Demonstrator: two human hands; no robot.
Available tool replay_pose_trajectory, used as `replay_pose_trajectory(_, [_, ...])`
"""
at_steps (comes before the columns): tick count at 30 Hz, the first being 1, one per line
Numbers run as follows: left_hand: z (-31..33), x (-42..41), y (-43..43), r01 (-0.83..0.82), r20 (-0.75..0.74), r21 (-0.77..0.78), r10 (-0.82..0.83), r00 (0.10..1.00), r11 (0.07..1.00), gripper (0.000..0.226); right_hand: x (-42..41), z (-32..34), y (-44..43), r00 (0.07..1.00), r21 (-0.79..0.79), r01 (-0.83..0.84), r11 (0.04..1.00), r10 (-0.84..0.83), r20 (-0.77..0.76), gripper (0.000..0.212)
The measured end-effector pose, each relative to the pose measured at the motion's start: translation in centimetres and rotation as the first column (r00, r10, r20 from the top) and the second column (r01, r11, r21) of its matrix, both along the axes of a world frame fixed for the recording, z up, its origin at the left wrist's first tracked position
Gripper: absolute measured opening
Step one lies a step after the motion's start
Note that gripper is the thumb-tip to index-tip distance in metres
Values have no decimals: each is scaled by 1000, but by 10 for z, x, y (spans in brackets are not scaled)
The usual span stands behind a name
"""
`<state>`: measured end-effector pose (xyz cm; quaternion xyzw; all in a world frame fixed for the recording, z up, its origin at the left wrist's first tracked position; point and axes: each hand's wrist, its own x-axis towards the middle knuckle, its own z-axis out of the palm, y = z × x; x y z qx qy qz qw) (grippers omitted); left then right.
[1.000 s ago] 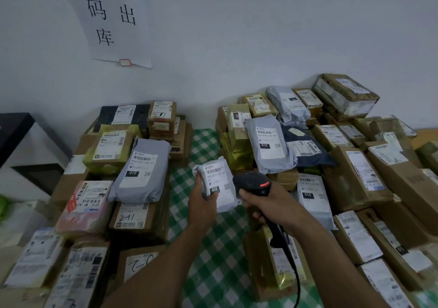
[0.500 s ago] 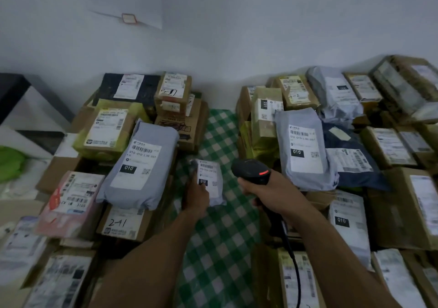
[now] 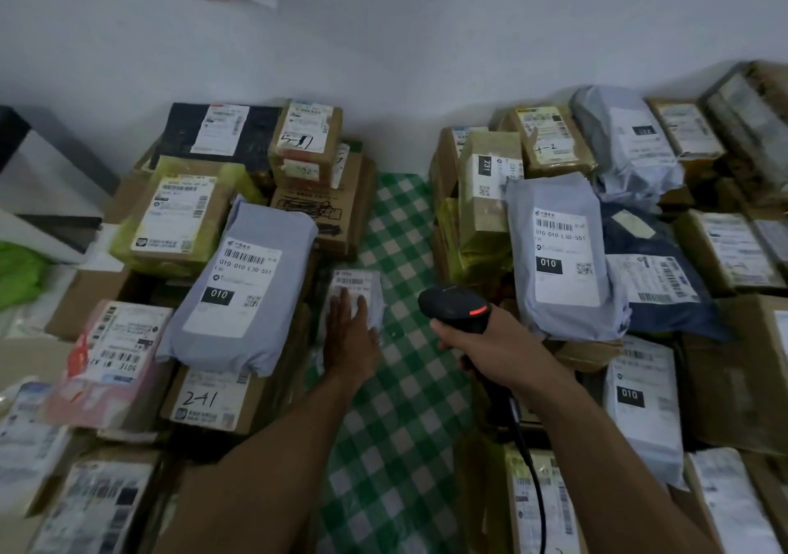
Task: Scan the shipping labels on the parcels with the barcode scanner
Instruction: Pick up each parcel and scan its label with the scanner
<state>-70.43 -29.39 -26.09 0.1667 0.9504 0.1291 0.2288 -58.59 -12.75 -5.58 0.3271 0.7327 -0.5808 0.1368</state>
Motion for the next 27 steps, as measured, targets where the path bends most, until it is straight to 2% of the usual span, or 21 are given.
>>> replay_pose_trajectory(6, [2,-32,0,13,-23,-97,-15,1000,995,71,6,0,4,1000,3,22,1000,-22,-1,32])
replay_pose_trajectory(8, [11,-29,3,-16,-24,-61,15,1000,998,70,11,5,5,999,8,44,999,-44,-12,30])
replay_pose_trajectory(11, [30,-4,16,-100,7,240,101,995,966,60,26,14,6,997,7,71,997,-71,-31,27])
replay_pose_trajectory(14, [58,35,37,-63,10,573,69,998,817,39,48,25,7,989,0,134,991,-134,-66,19])
replay_pose_trajectory(17, [98,57,64,-120,105,748,63,992,653,30,72,34,10,973,7,220,975,-219,-76,22])
replay_pose_trajectory(20, [146,62,96,-248,281,794,27,959,555,35,100,41,18,947,22,304,952,-300,-114,21])
replay_pose_trajectory(24, [187,61,133,-454,571,712,-66,818,536,51,127,50,27,907,-49,398,916,-401,-129,23])
replay_pose_trajectory(27, [187,60,145,-500,629,685,-83,773,531,61,140,57,29,903,-45,404,913,-407,-139,20])
